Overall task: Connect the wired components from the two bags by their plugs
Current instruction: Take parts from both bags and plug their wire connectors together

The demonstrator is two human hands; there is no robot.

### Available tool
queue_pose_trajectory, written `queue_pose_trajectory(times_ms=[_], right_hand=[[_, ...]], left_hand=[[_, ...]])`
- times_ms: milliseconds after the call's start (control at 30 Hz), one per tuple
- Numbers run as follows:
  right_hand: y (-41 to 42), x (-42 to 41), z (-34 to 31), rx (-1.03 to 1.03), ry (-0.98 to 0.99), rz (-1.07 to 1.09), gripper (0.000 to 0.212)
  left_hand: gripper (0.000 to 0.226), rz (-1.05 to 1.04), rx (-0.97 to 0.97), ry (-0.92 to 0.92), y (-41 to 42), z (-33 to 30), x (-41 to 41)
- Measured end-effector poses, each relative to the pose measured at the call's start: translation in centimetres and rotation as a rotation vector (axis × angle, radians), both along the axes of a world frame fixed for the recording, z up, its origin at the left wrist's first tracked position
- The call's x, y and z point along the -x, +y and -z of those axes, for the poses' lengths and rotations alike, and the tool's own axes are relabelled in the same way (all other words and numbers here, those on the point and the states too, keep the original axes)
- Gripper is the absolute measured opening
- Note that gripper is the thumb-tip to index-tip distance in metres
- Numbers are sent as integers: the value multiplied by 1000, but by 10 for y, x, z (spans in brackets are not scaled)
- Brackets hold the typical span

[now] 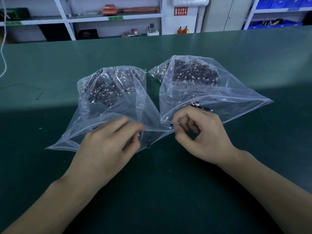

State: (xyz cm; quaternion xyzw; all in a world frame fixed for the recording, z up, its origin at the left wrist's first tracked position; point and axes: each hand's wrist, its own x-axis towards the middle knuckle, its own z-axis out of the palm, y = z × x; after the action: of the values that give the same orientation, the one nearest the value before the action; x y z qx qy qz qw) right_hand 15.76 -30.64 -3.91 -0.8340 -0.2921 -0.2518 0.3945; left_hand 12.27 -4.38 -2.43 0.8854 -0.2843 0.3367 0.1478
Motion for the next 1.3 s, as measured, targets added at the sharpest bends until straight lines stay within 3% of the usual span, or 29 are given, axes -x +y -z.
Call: queue_pose_trajectory(times_ms=[233, 467, 667, 967, 1300], right_hand=[[8, 5, 4, 155, 17, -160, 33], [6, -3, 7, 93, -26, -170, 9], [7, -3, 8, 36, -109, -182, 11], [6, -3, 9, 31, -117, -189, 8], [9, 1, 5, -53, -46, -203, 7]], left_hand=[[13, 174, 231, 23, -11, 8, 6], [13, 289, 306, 69, -18, 8, 10], [20, 202, 262, 77, -13, 10, 8], [12, 177, 294, 80, -13, 11, 5], [8, 139, 322, 99, -11, 11, 5]])
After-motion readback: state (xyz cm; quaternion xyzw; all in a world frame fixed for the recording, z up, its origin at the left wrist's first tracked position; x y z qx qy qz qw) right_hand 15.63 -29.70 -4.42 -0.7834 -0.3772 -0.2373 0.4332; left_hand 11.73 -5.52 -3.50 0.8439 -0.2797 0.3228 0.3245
